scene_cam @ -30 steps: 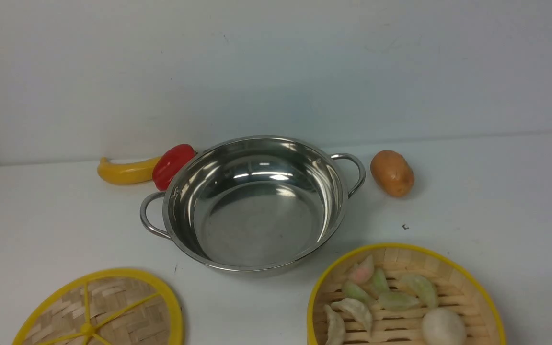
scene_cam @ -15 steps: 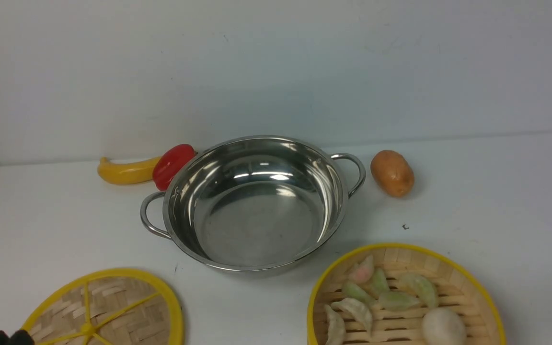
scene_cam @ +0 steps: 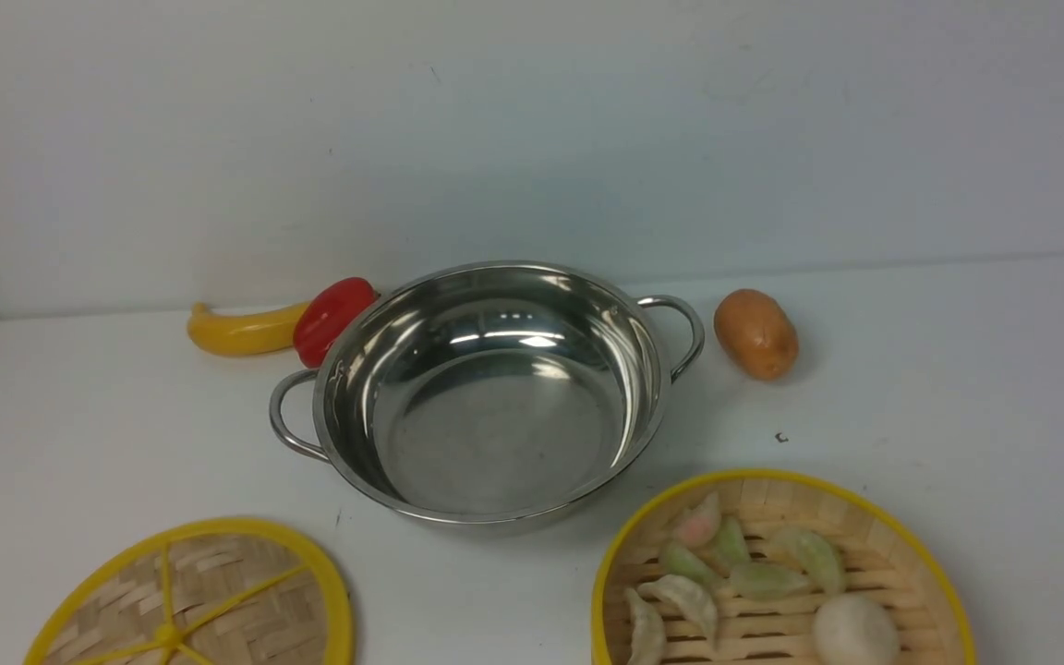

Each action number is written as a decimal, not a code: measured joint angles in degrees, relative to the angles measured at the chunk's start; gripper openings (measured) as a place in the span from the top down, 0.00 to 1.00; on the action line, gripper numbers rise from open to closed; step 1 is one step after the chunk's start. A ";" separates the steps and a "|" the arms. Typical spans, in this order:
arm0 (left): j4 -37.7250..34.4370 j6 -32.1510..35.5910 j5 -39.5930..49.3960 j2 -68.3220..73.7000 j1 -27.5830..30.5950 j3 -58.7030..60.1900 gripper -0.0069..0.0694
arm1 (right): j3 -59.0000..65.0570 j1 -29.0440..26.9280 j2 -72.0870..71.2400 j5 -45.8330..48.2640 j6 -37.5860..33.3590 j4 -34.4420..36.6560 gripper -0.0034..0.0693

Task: Place the steamer in the pot on the white table, and put the lid on the steamer.
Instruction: 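Reach for and grasp the rim of the bamboo steamer holding the buns with the right gripper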

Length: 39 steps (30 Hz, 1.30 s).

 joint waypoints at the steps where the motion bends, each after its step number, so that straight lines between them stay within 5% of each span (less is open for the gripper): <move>1: 0.52 0.00 -0.01 0.00 0.00 -0.29 0.68 | -0.50 0.60 0.00 0.99 0.00 -1.44 0.61; 5: 5.64 4.33 10.35 0.91 0.00 -8.31 0.63 | -10.93 5.63 3.01 11.56 -1.89 -13.54 0.61; 9: 14.91 10.53 35.56 10.00 0.00 -20.24 0.59 | -21.73 10.19 13.30 28.03 -3.03 -22.42 0.61; 13: 31.18 6.35 62.66 26.17 0.00 -32.19 0.58 | -28.25 14.80 31.09 43.82 -4.32 -26.89 0.61; 17: 42.19 3.33 74.05 39.61 0.00 -39.58 0.58 | -32.13 17.85 47.57 46.51 -6.56 -28.16 0.61; 32: 42.08 12.29 64.37 70.02 0.00 -42.90 0.58 | -44.61 18.71 88.82 45.88 -12.46 -31.26 0.62; 39: 42.08 12.35 60.36 73.79 0.00 -42.90 0.58 | -47.90 18.84 92.55 49.77 -14.06 -34.93 0.89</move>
